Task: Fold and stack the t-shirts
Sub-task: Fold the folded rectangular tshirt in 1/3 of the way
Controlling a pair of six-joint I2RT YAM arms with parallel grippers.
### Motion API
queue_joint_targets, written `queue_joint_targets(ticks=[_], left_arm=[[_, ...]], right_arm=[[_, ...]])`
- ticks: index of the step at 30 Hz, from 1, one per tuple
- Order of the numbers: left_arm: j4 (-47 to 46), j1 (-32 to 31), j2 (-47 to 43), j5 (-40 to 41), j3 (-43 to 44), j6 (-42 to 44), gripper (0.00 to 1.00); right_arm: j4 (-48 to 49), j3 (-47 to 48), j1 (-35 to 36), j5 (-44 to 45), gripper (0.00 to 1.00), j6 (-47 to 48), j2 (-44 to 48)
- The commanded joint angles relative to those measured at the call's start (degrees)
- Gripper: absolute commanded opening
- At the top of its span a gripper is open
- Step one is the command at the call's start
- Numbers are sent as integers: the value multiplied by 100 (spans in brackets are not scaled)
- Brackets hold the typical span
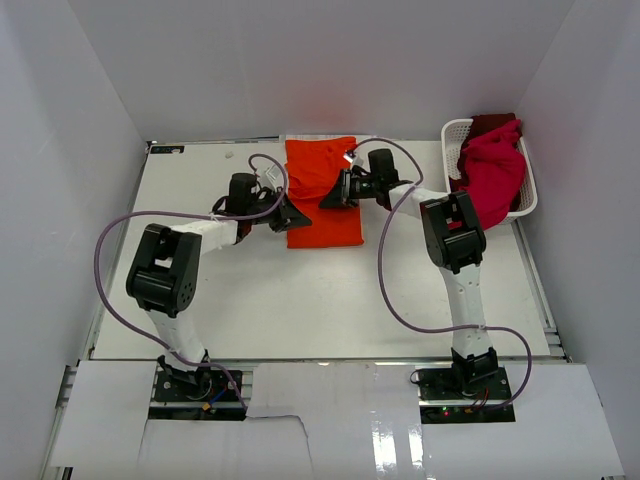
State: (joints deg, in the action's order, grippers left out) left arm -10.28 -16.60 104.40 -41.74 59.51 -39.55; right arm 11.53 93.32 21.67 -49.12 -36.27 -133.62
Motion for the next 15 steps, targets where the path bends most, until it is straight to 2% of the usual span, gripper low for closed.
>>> queue_joint_targets(ticks=[1,8,15], left_arm=[[-711,-27,220,-256,210,-158,0],[-817,-335,844,-116,483,-70,0],[-1125,-449,1451,-80,668,-202,0]], right_arm=[[174,494,13,-176,8,-82,-172],[69,872,48,-256,8,-82,-524],[113,732,171,-273,8,-12,-586]])
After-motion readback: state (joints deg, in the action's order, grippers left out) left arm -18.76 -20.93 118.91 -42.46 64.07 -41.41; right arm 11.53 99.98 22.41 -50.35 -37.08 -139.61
